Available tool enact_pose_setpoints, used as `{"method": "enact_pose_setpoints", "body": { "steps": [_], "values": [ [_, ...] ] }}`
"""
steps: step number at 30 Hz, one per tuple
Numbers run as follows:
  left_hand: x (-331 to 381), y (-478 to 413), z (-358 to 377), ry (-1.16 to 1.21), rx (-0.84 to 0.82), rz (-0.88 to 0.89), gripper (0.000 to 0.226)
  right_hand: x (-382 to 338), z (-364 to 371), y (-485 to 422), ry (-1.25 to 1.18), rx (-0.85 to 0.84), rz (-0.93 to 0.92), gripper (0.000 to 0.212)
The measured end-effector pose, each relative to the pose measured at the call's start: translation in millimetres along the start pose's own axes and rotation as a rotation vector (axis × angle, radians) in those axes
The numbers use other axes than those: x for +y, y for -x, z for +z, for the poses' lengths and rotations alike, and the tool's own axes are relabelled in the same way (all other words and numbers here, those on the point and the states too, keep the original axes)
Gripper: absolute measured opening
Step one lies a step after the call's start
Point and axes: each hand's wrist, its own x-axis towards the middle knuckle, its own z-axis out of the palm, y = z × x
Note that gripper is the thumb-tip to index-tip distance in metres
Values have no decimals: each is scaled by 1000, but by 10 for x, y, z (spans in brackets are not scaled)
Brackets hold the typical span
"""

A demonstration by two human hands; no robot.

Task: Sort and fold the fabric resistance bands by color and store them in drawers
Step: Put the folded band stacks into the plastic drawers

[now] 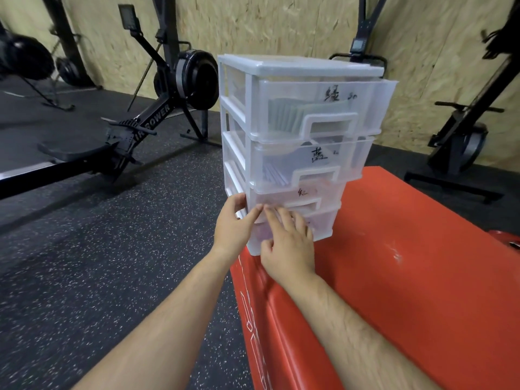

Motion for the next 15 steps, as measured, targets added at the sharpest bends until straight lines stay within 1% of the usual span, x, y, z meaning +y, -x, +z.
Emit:
{"method": "enact_pose_setpoints", "body": {
  "steps": [2, 4, 5, 7, 9, 10, 11, 12, 13, 15],
  "values": [
    [20, -28, -10, -45, -1, -1, 34, -56, -82, -13, -36, 46, -23, 69],
    [47, -28, -48, -69, -10, -1, 35, -106, -209, -4, -86, 147, -29, 63],
    [92, -28, -72, -42, -15, -8, 40, -122, -281, -8, -101, 194, -26, 62],
    [233, -61, -120, 56, -28, -1, 60, -131, -412, -72, -83, 259, -21, 68],
    [427, -142, -145, 109, -88, 52, 71, -143, -543, -192, -41, 254, -4, 76],
    [544, -189, -158, 103, -141, 75, 70, -157, -600, -252, -32, 234, 11, 78],
    [669, -229, -163, 83, -187, 104, 63, -173, -641, -298, -25, 209, 22, 79],
    [757, -276, -167, 66, -214, 131, 51, -189, -671, -327, -15, 169, 28, 79],
    [829, -309, -172, 43, -210, 147, 40, -204, -708, -350, -4, 120, 29, 78],
    [888, -369, -183, 0, -155, 169, 30, -219, -776, -396, 16, 11, 20, 80]
  ]
}}
